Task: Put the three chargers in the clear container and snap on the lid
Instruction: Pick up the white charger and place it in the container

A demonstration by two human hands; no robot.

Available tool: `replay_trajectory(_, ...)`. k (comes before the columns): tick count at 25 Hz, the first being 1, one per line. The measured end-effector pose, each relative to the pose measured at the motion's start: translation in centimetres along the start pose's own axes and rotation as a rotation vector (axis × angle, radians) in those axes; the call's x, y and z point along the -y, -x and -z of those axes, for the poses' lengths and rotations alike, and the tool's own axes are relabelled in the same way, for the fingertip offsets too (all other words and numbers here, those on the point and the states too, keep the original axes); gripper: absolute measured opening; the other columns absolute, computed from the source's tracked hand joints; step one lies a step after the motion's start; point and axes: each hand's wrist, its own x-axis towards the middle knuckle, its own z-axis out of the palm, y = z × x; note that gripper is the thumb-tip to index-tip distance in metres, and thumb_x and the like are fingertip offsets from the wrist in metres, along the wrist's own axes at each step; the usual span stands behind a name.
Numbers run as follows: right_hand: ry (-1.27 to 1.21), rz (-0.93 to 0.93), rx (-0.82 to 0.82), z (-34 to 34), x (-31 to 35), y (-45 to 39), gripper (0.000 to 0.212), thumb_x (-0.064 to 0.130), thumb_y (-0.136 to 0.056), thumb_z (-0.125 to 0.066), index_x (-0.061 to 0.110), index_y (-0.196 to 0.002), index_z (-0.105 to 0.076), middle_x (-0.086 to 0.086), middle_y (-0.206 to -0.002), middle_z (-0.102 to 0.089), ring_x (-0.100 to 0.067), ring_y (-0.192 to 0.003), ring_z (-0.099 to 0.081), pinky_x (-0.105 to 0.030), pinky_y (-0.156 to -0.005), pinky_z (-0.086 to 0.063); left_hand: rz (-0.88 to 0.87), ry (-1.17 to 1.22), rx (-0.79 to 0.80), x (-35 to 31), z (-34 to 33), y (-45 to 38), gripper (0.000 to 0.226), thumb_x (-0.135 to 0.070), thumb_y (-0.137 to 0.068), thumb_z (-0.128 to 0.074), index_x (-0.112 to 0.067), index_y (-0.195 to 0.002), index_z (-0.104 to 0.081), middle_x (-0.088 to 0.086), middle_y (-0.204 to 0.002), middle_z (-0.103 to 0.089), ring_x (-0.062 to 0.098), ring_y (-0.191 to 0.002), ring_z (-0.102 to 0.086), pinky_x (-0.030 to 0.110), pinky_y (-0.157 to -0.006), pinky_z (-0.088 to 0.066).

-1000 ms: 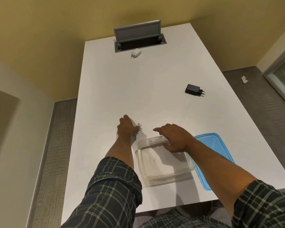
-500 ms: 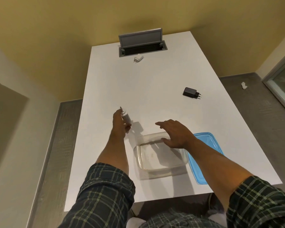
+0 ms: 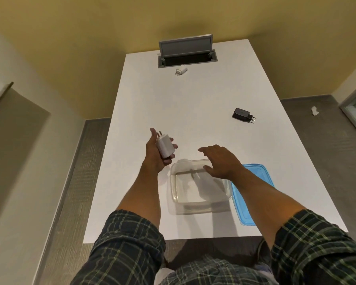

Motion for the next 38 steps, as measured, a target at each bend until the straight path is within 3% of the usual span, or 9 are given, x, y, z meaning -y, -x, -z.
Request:
replay_trajectory(4, 0.123, -0.069, 0.062, -0.6, -0.3, -0.1, 0.051, 0.032, -0.089, -0.059, 0.016, -0.137, -0.052, -0.005, -0.126, -0.059, -0.028, -0.116, -0.053, -0.038, -0.091, -0.044, 0.165, -0.394, 0.075, 0.0, -1.0, 0.9, 0.056, -0.071, -0.082, -0.062, -0.016, -0.096, -0.060, 0.010, -0.080, -0.060, 0.025, -0.054, -0.055, 0.021, -0.045, -0.035)
replay_trajectory(8, 0.207, -0.087, 0.089, -0.6, -0.5, 0.0, 0.040, 0.017, -0.088, -0.054, 0.017, -0.128, -0.060, -0.004, -0.122, -0.061, -0.028, -0.112, -0.053, -0.037, -0.085, -0.043, 0.364, -0.745, 0.147, 0.0, -2.7, 1.8, 0.058, -0.069, -0.083, -0.065, -0.014, -0.097, -0.058, 0.009, -0.083, -0.062, 0.025, -0.063, -0.068, 0.025, -0.050, -0.056)
replay_trajectory(10, 0.236, -0.095, 0.087, -0.6, -0.6, -0.1, 0.037, 0.011, -0.086, -0.052, 0.018, -0.121, -0.065, -0.003, -0.119, -0.061, -0.027, -0.109, -0.054, -0.036, -0.082, -0.042, 0.397, -0.975, 0.163, 0.1, -3.7, 1.8, 0.061, -0.072, -0.081, -0.065, -0.014, -0.099, -0.065, 0.009, -0.081, -0.064, 0.021, -0.059, -0.070, 0.021, -0.045, -0.051)
replay_trajectory(13, 0.252, -0.099, 0.094, -0.6, -0.6, -0.1, 0.037, 0.007, -0.082, -0.052, 0.019, -0.113, -0.069, -0.002, -0.115, -0.062, -0.026, -0.105, -0.055, -0.035, -0.079, -0.041, 0.354, -1.215, 0.119, 0.8, -5.1, 1.8, 0.065, -0.080, -0.082, -0.050, -0.017, -0.091, -0.063, 0.007, -0.067, -0.067, 0.015, -0.040, -0.059, 0.012, -0.038, -0.032)
replay_trajectory(16, 0.264, -0.100, 0.093, -0.4, -0.6, -0.1, 0.035, 0.005, -0.081, -0.053, 0.019, -0.107, -0.071, -0.002, -0.110, -0.063, -0.027, -0.101, -0.055, -0.035, -0.076, -0.041, 0.298, -1.379, 0.127, 2.1, -6.3, 1.8, 0.061, -0.076, -0.083, -0.052, -0.015, -0.078, -0.056, 0.005, -0.053, -0.064, 0.013, -0.032, -0.050, 0.012, -0.037, -0.031)
replay_trajectory(21, 0.265, -0.106, 0.085, -0.6, -0.4, 0.2, 0.039, 0.004, -0.082, -0.052, 0.018, -0.112, -0.070, -0.004, -0.111, -0.063, -0.028, -0.104, -0.055, -0.035, -0.077, -0.041, 0.109, -1.844, 0.000, 6.0, -7.5, 1.6, 0.053, -0.074, -0.070, -0.063, -0.023, -0.064, -0.055, -0.006, -0.066, -0.057, 0.018, -0.069, -0.057, 0.025, -0.060, -0.038)
replay_trajectory(26, 0.287, -0.161, 0.045, -0.6, 0.0, 0.7, 0.035, -0.001, -0.082, -0.053, 0.014, -0.108, -0.072, -0.009, -0.102, -0.063, -0.032, -0.097, -0.056, -0.036, -0.072, -0.040, -0.062, -1.880, -0.176, 9.9, -7.7, 2.1, 0.035, -0.045, -0.069, -0.072, -0.019, -0.053, -0.054, -0.007, -0.051, -0.050, 0.011, -0.053, -0.052, 0.021, -0.047, -0.029)
replay_trajectory(33, 0.277, -0.257, 0.027, -1.3, 0.9, 1.7, 0.040, -0.003, -0.084, -0.048, 0.016, -0.114, -0.068, -0.008, -0.103, -0.062, -0.030, -0.097, -0.056, -0.033, -0.067, -0.033, -0.036, -1.885, -0.311, 12.2, -6.6, 2.2, 0.014, -0.024, -0.078, -0.073, -0.019, -0.084, -0.062, 0.000, -0.090, -0.073, 0.020, -0.087, -0.072, 0.024, -0.060, -0.043)
replay_trajectory(38, 0.277, -0.292, 0.044, -1.2, 1.7, 1.7, 0.035, -0.003, -0.085, -0.048, 0.012, -0.112, -0.065, -0.010, -0.106, -0.060, -0.031, -0.100, -0.055, -0.033, -0.065, -0.033, -0.105, -1.952, -0.361, 13.1, -5.5, 2.0, 0.027, -0.027, -0.086, -0.073, -0.014, -0.109, -0.067, 0.002, -0.108, -0.072, 0.019, -0.100, -0.072, 0.025, -0.065, -0.045)
